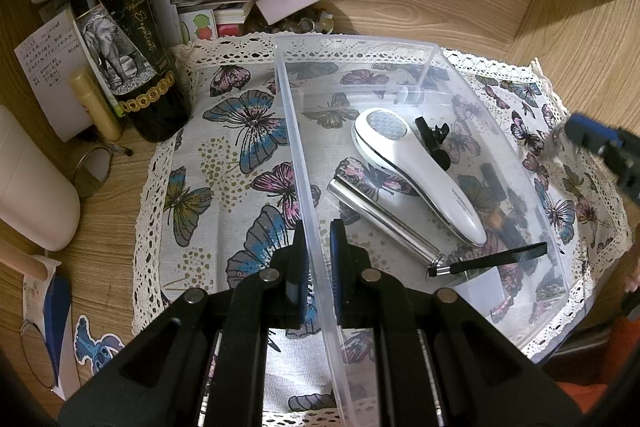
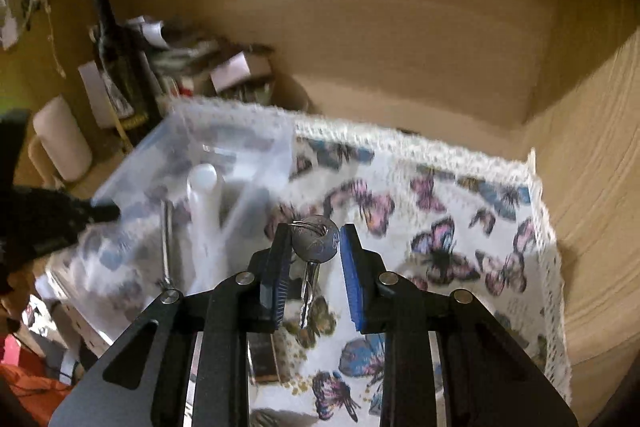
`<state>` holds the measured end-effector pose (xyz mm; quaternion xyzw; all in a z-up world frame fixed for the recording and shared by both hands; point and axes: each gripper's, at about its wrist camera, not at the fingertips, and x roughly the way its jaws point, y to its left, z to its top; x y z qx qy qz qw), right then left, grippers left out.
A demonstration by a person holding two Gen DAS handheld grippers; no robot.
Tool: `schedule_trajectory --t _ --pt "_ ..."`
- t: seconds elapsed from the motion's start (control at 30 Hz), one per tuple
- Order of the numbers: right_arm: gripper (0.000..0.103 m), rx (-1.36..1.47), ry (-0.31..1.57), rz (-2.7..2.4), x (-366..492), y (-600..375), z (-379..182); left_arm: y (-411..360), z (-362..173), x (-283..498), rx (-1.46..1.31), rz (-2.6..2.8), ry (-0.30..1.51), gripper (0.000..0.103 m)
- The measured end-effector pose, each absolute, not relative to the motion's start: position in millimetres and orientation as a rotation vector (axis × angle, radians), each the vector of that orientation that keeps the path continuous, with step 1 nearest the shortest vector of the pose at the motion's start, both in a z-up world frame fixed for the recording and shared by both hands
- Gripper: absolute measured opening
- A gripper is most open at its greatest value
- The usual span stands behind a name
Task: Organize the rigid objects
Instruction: 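Carry the keys over the box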
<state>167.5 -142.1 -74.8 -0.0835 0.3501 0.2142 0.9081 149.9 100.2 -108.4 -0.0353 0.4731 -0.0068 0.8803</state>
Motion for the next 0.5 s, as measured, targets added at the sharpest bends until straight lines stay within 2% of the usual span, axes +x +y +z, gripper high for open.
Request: schedule_trajectory --t 0.3,0.5 --pt "0.023 -0.159 0.608 0.537 160 -119 -43 101 -108 150 -0.077 -0.015 0.986 0.01" --pt "0.023 -0.159 0.6 0.62 157 -93 -40 101 -108 150 -0.075 -0.015 0.986 0.01"
